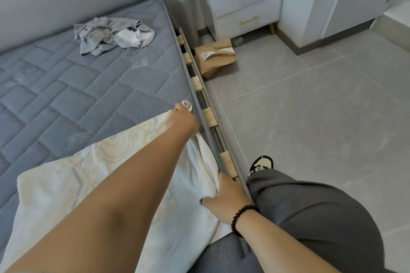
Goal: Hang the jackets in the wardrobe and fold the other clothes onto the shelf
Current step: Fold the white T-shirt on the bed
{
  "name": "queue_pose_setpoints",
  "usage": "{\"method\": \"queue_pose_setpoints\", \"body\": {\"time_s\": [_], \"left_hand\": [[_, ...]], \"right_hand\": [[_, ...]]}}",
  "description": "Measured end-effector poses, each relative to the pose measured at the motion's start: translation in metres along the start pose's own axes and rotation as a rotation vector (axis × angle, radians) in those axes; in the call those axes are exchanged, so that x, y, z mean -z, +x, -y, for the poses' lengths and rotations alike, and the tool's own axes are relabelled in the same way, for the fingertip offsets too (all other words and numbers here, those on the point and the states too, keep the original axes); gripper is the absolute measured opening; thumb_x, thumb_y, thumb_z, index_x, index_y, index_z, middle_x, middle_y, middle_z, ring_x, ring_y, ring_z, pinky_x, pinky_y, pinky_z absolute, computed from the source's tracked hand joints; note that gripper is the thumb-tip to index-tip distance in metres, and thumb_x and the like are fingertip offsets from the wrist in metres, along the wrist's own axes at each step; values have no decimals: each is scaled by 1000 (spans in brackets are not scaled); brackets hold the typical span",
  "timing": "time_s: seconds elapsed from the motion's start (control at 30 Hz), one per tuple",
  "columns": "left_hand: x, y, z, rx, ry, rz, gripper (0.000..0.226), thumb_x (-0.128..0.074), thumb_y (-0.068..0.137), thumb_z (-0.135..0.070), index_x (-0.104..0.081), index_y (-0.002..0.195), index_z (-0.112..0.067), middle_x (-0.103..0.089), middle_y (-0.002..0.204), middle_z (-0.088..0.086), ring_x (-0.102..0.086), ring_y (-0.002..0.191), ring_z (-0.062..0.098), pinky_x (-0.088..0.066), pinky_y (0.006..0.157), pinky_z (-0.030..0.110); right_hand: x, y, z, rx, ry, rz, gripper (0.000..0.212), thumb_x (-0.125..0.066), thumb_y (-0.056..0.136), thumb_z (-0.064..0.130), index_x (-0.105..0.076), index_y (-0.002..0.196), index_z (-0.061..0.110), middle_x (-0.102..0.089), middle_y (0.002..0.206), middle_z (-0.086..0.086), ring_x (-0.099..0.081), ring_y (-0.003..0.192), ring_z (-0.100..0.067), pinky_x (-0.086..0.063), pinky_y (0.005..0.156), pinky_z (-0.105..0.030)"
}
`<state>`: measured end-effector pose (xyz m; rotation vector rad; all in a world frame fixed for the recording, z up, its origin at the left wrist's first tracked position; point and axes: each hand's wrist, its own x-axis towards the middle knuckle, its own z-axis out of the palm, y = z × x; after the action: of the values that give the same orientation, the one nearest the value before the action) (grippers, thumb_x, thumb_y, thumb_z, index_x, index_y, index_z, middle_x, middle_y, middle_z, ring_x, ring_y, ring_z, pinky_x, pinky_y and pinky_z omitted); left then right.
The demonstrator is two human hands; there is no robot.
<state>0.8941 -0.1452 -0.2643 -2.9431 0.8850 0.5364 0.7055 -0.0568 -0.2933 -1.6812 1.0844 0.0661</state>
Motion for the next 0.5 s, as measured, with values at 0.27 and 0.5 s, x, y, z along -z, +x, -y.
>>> {"method": "queue_pose_setpoints", "body": {"time_s": [0.27, 0.5], "left_hand": [[38, 6, 3, -100, -399, 110, 40, -44, 95, 0, -37, 134, 7, -59, 117, 27, -63, 103, 40, -56, 67, 38], [83, -7, -7, -295, -1041, 151, 27, -27, 92, 3, -43, 102, -18, -46, 88, 10, -53, 75, 24, -56, 48, 27]], "right_hand": [[15, -5, -1, 1, 43, -140, 16, -61, 80, 21, -49, 89, 26, -60, 91, 5, -58, 83, -16, -45, 67, -24], [64, -26, 21, 24, 50, -474, 7, -59, 81, 14, -54, 76, 13, -59, 72, 2, -53, 62, -11, -38, 49, -21]]}}
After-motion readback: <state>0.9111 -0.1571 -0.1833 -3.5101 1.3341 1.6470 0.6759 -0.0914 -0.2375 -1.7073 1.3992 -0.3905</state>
